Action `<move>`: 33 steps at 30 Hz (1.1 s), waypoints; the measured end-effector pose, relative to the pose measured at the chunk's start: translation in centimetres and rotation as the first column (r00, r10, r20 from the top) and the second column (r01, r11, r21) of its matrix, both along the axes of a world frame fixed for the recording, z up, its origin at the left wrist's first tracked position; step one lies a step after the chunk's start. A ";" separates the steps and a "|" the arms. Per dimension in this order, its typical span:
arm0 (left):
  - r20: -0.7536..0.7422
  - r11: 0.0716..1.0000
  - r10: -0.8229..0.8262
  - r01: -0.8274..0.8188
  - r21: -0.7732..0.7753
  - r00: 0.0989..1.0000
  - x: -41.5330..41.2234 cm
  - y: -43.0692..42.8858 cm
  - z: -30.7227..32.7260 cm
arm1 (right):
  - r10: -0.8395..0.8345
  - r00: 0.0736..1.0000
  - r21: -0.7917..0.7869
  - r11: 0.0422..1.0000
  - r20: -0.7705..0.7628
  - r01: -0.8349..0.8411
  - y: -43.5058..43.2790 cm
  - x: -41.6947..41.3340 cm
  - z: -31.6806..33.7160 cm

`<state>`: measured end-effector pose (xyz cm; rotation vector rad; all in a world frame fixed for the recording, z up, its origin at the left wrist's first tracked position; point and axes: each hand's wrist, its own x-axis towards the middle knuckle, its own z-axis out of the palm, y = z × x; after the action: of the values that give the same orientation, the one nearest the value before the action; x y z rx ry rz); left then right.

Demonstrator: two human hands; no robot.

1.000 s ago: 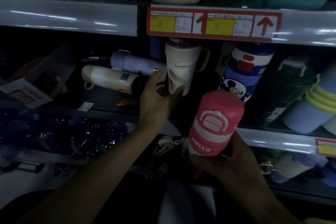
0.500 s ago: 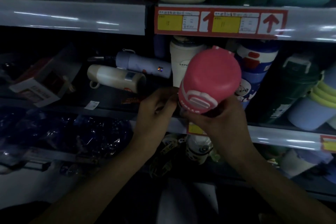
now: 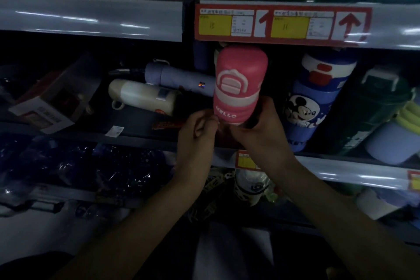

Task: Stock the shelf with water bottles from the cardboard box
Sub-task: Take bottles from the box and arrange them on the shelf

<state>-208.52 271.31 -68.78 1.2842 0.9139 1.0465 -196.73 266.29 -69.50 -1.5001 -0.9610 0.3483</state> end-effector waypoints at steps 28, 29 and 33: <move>-0.095 0.994 -0.095 0.088 -0.069 0.991 -0.9 -0.5 -0.7 | -0.097 0.984 -0.155 0.985 -0.149 0.073 -1.7 -1.8 -2.6; -0.094 0.994 -0.097 0.092 -0.060 0.991 -0.9 -0.5 -0.7 | -0.094 0.983 -0.156 0.985 -0.160 0.069 -1.7 -1.8 -2.7; -0.087 0.994 -0.105 0.101 -0.045 0.991 -0.9 -0.2 -0.9 | -0.041 0.982 -0.159 0.987 -0.185 0.012 -1.6 -1.6 -2.7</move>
<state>-209.45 271.07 -69.73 1.3390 0.9219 0.8921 -198.30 264.65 -72.17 -1.5898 -0.7773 0.5466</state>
